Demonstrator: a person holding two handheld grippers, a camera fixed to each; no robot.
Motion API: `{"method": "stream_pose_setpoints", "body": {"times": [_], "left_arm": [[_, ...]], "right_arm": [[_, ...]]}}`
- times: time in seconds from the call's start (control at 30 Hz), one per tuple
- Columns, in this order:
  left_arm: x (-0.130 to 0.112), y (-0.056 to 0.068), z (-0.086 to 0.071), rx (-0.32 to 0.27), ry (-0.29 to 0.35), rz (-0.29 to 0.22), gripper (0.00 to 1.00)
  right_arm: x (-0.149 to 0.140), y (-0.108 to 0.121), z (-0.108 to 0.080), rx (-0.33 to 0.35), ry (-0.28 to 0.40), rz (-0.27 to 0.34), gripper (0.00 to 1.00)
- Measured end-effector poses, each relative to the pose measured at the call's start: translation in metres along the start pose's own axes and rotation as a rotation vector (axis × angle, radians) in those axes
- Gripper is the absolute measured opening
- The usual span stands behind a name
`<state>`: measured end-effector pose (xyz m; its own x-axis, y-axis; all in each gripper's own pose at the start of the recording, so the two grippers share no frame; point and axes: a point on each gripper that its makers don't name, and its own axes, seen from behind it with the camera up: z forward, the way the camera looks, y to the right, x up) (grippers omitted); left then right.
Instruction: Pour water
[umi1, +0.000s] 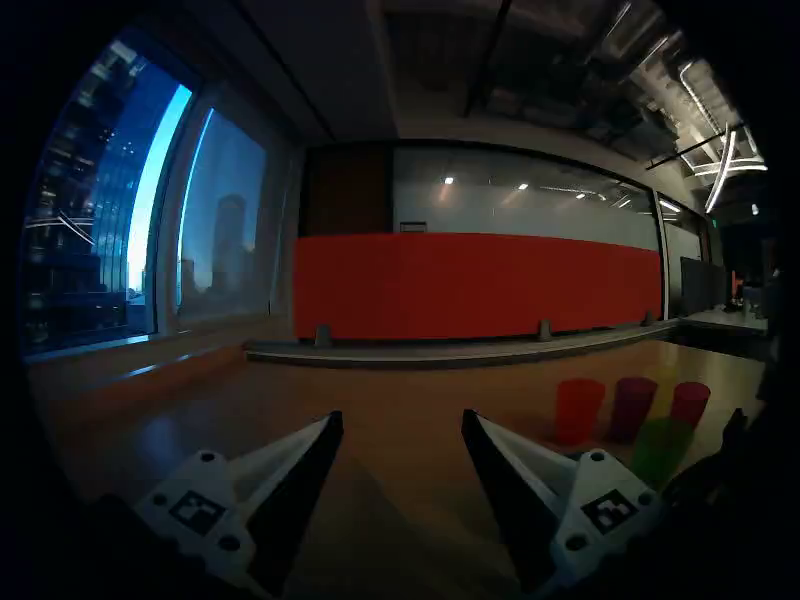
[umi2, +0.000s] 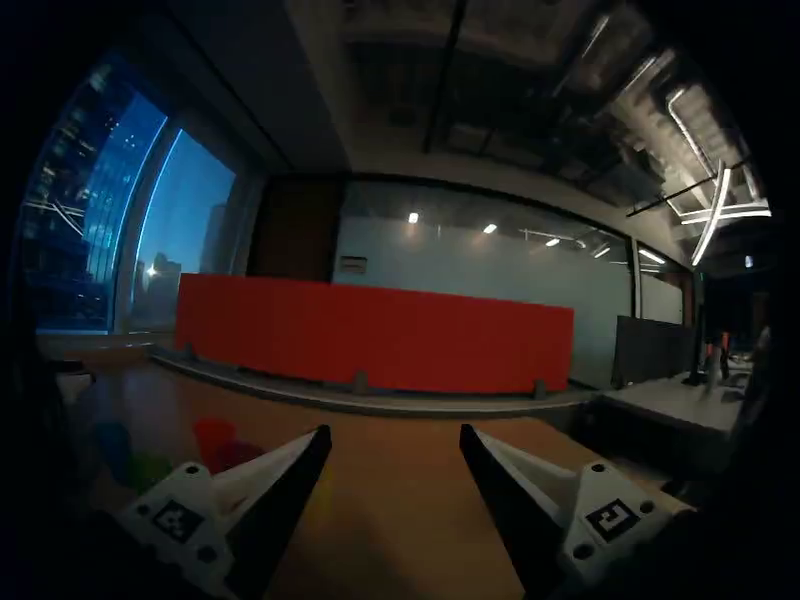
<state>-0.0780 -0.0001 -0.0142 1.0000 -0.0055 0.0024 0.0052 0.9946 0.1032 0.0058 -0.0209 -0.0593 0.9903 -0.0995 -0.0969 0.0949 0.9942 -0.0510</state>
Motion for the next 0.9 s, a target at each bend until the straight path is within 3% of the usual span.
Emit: {"method": "stream_pose_setpoints", "body": {"times": [0.3,0.6,0.9], "left_arm": [[0.000,0.000,-0.001,0.000,0.000,0.000,0.88],[0.000,-0.001,-0.003,0.000,0.000,0.000,0.88],[0.000,-0.001,-0.001,0.000,0.000,0.000,0.88]], "right_arm": [[-0.007,0.000,0.019,-0.005,0.025,0.021,1.00],[-0.031,-0.004,0.031,0.011,0.019,0.095,1.00],[-0.032,-0.003,0.042,0.008,0.025,0.085,1.00]]}}
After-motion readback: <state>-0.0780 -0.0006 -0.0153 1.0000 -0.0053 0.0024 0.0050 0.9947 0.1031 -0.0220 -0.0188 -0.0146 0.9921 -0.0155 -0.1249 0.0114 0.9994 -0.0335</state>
